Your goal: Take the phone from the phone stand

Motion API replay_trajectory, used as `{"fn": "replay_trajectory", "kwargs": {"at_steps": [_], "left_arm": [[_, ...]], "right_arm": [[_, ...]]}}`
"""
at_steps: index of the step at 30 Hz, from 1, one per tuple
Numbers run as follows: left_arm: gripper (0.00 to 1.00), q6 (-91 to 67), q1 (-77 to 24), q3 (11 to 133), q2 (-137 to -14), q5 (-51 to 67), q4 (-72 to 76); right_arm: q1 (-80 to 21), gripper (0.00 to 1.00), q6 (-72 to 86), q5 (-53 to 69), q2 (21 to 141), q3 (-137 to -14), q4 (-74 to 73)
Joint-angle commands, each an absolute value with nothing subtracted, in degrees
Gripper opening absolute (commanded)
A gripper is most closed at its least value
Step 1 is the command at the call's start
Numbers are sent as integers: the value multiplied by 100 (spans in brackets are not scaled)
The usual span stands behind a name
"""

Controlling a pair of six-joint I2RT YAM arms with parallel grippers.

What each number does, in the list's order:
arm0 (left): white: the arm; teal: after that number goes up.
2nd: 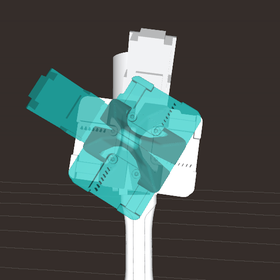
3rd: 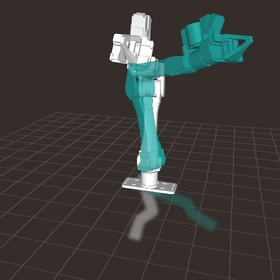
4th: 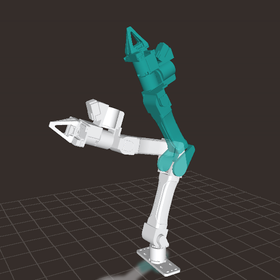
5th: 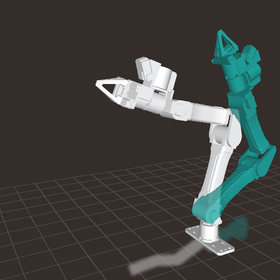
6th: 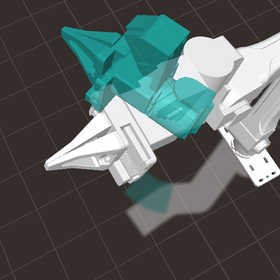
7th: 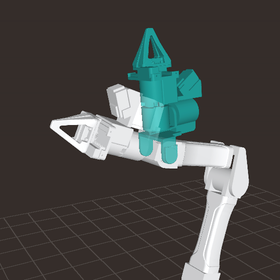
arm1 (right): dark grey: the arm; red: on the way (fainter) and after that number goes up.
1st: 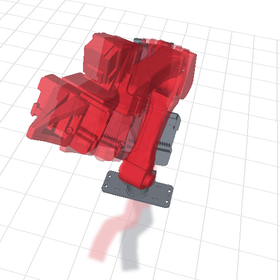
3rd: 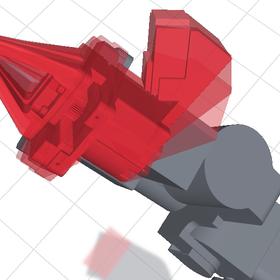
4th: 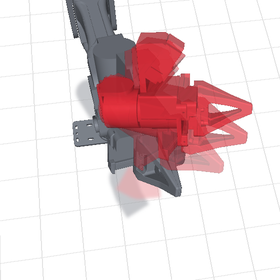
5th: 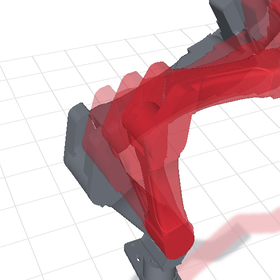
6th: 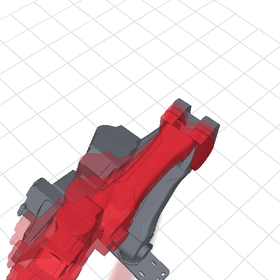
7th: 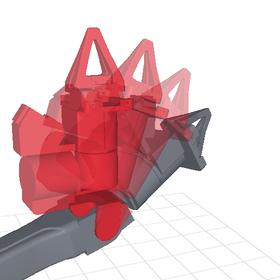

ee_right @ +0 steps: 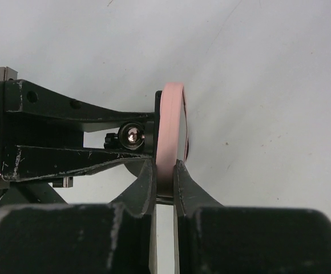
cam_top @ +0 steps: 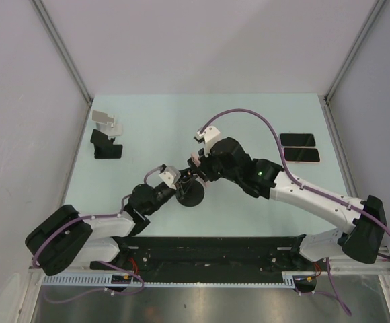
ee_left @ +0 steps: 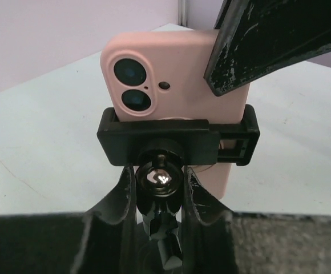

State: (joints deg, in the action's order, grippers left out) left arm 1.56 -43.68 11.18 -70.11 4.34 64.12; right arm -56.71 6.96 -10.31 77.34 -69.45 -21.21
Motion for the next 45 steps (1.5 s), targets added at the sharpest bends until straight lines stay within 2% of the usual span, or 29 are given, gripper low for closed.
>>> {"fn": "replay_trajectory", "kwargs": {"at_steps": [1,3,4,8,10,18,23,27,32,33,40,45], "left_arm": [[3,272,-4386,1389,-7119,782,6469],[0,255,-4386,1389,-7128,782,6460],[0,255,-4386,1389,-7128,782,6460],[0,229,-4386,1380,-7093,765,6451],[0,220,-4386,1362,-7075,738,6451],[0,158,-4386,1345,-7040,686,6451],[0,123,-4386,1354,-7023,651,6451],[0,97,-4377,1327,-6970,589,6451],[0,-34,-4386,1292,-6917,256,6451],[0,-140,-4386,1275,-6882,46,6442],[0,-465,-4386,1318,-6759,-1149,6091],[0,-703,-4351,1616,-6872,-1819,5310]], "right_arm": [[-5914,12,694,-1168,7831,-7207,-1750],[-5976,18,650,-1388,7936,-7181,-1601],[-6003,26,633,-1441,7963,-7163,-1521],[-6082,44,659,-1678,8068,-6970,-1021],[-6091,47,677,-1871,8095,-6838,-713],[-6091,47,633,-2224,8226,-6574,-220],[-6100,45,642,-2276,8384,-6522,-176],[-6108,36,668,-2364,8420,-6486,-158],[-6100,10,712,-2347,8358,-6469,-307],[-6100,0,747,-2338,8297,-6469,-395],[-6222,0,861,-2294,7955,-6469,-1036],[-6450,0,923,-2416,7770,-6469,-1589]]}}
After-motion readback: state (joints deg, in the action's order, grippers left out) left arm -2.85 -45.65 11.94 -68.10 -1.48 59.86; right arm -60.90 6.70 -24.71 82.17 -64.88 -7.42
